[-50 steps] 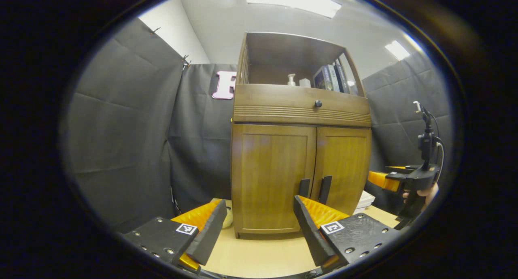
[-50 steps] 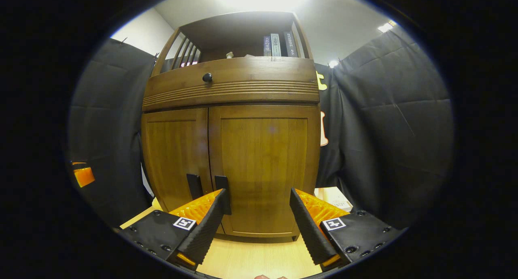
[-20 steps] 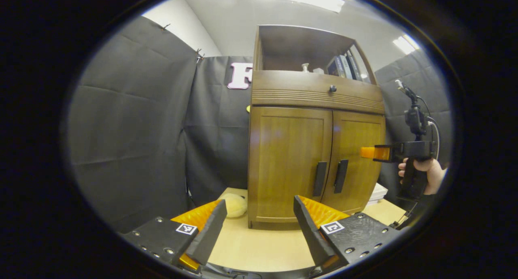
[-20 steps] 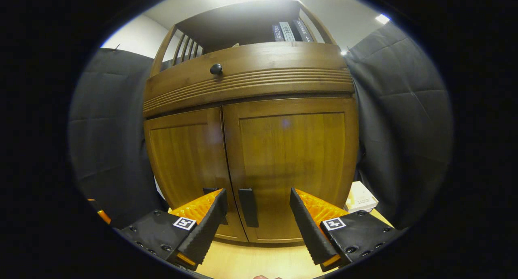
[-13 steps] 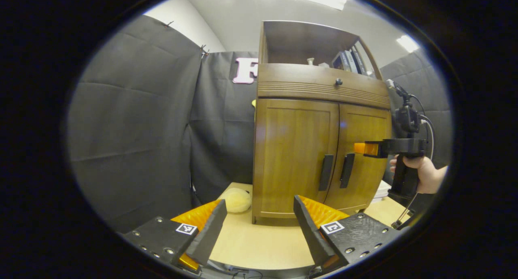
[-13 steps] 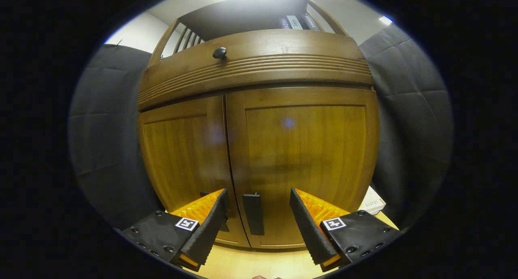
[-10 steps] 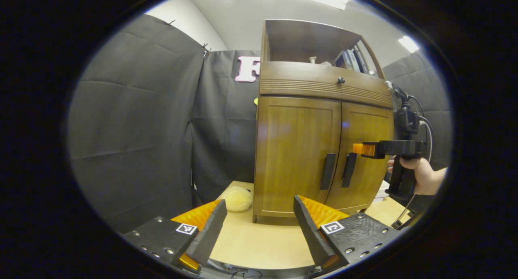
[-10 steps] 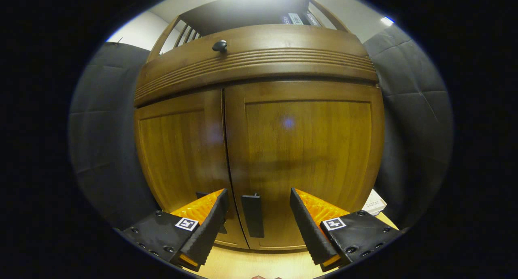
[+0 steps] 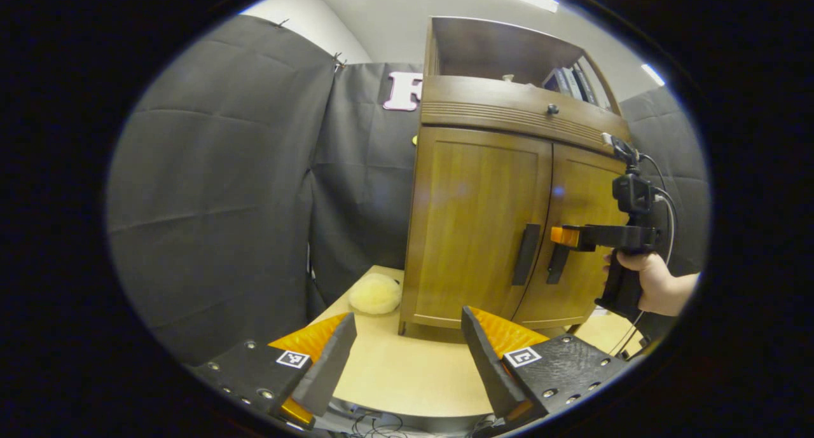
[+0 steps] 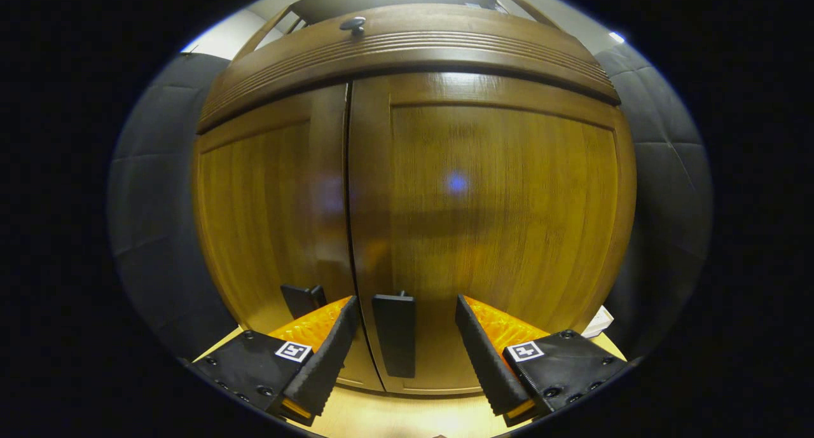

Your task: Open the right door of the double-door shoe cabinet with the right hand, and open the left door with the left hand.

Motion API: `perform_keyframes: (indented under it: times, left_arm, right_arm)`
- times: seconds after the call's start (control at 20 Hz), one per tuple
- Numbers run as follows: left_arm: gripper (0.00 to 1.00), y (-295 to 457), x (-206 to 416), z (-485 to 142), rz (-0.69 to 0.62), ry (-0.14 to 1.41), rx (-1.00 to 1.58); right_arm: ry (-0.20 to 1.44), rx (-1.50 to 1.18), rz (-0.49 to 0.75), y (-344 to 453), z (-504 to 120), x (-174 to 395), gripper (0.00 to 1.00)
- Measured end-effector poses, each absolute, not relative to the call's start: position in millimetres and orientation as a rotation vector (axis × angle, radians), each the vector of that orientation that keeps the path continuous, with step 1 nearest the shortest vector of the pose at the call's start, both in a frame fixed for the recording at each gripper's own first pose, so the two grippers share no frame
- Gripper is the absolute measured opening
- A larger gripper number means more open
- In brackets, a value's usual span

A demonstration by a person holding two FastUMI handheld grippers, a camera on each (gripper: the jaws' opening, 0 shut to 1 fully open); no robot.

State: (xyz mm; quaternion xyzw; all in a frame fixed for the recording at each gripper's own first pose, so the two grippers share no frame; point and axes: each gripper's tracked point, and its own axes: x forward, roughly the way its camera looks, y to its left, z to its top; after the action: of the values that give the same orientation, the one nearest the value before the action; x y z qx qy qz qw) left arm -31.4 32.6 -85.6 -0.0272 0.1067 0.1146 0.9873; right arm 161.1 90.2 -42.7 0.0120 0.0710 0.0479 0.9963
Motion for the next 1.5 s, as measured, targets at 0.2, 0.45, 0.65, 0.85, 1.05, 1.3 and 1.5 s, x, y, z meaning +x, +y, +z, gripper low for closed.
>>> perform_keyframes:
  times: [0.2,0.45,0.65,0.85,1.05,1.3,1.5]
  left_arm:
    - [0.95,31.8,-31.1,-86.1,0.243,0.221,-0.061]
    - [0.95,37.8,-30.2,-84.0,0.246,0.213,-0.071]
    - [0.95,34.5,-33.3,-85.6,0.239,0.209,-0.06]
    - [0.95,33.2,-32.0,-86.1,0.226,0.217,-0.057]
    - [0.95,32.0,-30.6,-79.2,0.21,0.215,-0.051]
    - [0.95,30.2,-33.0,-72.7,0.188,0.182,-0.049]
    - [0.95,32.4,-27.0,-67.6,0.157,0.166,-0.061]
  right_arm:
    - [0.157,0.02,0.089,89.1,-49.1,166.3,0.65]
    - [0.158,0.023,0.106,98.7,-51.1,166.9,0.35]
    - [0.16,0.015,0.117,101.5,-49.1,165.8,0.25]
    - [0.184,0.028,0.195,102.4,-52.1,167.2,0.08]
    - [0.189,0.001,0.19,101.7,-49.4,164.5,0.08]
    - [0.194,-0.007,0.205,100.9,-40.9,158.8,0.05]
    - [0.195,-0.015,0.209,100.5,-34.6,154.3,0.05]
